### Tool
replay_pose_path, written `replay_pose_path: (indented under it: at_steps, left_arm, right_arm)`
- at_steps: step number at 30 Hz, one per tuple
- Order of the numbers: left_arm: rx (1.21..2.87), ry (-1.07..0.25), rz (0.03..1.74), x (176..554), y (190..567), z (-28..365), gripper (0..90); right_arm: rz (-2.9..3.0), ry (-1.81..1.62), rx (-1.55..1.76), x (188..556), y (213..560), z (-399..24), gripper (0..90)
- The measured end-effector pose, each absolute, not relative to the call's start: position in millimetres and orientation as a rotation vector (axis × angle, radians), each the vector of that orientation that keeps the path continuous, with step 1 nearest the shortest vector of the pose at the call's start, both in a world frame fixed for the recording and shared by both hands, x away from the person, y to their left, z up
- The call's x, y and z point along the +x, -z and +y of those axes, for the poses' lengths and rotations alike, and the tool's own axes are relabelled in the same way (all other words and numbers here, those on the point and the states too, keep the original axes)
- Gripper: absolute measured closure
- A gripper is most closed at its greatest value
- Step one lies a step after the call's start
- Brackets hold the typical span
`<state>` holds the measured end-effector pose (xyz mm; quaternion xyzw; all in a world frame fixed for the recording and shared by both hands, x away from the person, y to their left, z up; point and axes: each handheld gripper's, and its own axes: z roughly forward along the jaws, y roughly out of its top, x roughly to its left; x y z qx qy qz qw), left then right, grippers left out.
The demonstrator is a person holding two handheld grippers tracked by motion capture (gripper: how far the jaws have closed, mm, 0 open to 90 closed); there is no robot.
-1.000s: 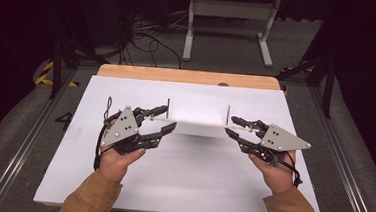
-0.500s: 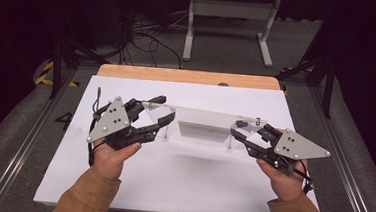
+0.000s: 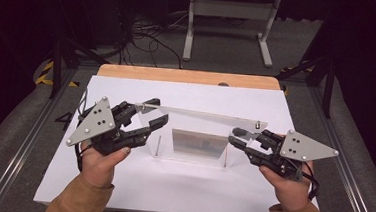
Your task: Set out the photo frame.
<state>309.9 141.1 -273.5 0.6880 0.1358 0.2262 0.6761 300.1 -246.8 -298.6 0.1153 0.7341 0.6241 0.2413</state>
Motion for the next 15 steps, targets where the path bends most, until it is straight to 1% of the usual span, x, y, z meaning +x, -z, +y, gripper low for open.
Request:
replay_pose_path:
  at_steps: [5,15]
  left_arm:
    - [1.556,-0.47,0.336,309.1,274.3,143.5,56.4]
    - [1.56,-0.463,0.358,313.8,272.3,141.1,58.5]
  right_arm:
    - [2.053,-1.723,0.347,301.6,296.0,-246.7,71.1]
    - [2.088,-1.759,0.378,315.8,293.3,-249.2,69.2]
